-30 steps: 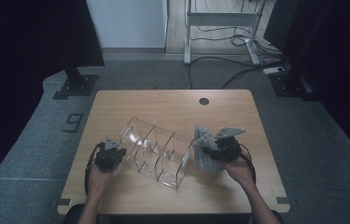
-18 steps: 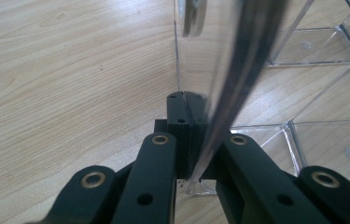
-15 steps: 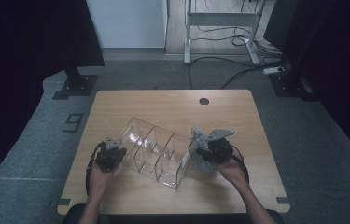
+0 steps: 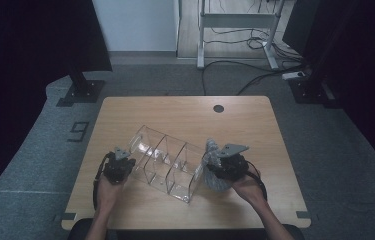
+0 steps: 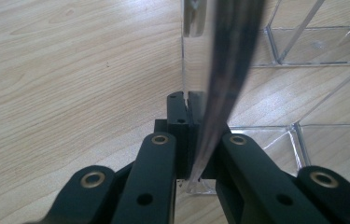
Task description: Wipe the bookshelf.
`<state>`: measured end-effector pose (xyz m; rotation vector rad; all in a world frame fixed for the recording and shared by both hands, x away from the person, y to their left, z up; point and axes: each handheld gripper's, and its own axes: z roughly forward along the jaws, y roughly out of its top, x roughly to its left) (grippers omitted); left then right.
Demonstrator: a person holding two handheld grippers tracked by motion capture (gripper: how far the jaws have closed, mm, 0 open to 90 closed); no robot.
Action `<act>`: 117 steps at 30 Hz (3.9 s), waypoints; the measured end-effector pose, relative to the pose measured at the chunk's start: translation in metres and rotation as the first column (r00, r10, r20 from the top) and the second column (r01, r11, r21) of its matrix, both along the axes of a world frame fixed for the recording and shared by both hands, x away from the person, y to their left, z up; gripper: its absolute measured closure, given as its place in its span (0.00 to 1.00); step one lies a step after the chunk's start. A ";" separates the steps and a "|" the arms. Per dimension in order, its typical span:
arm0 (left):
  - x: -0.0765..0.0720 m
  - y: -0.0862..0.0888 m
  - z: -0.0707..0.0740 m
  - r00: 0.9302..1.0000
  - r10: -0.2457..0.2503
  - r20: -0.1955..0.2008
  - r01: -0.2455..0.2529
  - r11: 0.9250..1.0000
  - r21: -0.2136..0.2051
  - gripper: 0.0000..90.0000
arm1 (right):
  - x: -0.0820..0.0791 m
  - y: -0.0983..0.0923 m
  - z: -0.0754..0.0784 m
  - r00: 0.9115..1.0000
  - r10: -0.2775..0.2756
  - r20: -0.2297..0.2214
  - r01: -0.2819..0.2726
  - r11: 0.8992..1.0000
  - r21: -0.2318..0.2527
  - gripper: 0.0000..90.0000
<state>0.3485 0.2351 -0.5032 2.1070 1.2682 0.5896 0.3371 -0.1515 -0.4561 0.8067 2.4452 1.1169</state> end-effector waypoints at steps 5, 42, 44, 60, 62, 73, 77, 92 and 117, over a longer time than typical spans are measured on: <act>0.000 0.000 0.000 1.000 0.000 0.000 0.000 1.000 0.000 0.96 | -0.005 0.001 0.000 1.000 0.018 -0.006 -0.018 1.000 0.011 0.66; -0.001 -0.002 0.001 1.000 0.014 -0.015 -0.014 1.000 0.016 0.96 | -0.068 0.025 0.003 0.976 0.212 -0.056 -0.210 0.976 0.053 0.66; -0.001 -0.002 0.001 1.000 0.011 -0.014 -0.010 1.000 0.014 0.96 | -0.066 0.026 0.002 0.976 0.210 -0.061 -0.207 0.977 0.053 0.67; 0.000 0.001 0.001 1.000 -0.012 -0.018 0.012 1.000 0.001 0.97 | -0.054 0.029 -0.024 0.975 0.176 -0.137 -0.177 0.984 0.004 0.67; 0.000 0.001 0.001 1.000 -0.016 -0.020 0.016 1.000 -0.002 0.97 | -0.052 0.029 -0.027 0.973 0.173 -0.153 -0.175 0.985 0.001 0.67; 0.000 0.004 0.001 0.999 -0.038 -0.025 0.038 0.999 -0.011 0.97 | -0.048 0.028 -0.030 0.973 0.155 -0.168 -0.155 0.988 0.012 0.67; 0.000 0.004 0.001 0.999 -0.042 -0.024 0.042 0.999 -0.011 0.97 | -0.043 0.027 -0.031 0.977 0.130 -0.172 -0.129 0.992 0.014 0.67; -0.001 0.004 0.000 0.999 -0.046 -0.023 0.046 0.999 -0.006 0.96 | -0.021 0.018 -0.034 0.986 0.022 -0.166 -0.022 1.000 0.005 0.67; 0.000 0.003 0.000 0.999 -0.046 -0.021 0.046 0.999 -0.004 0.96 | 0.023 -0.002 -0.033 0.982 -0.134 -0.133 0.137 0.990 0.015 0.67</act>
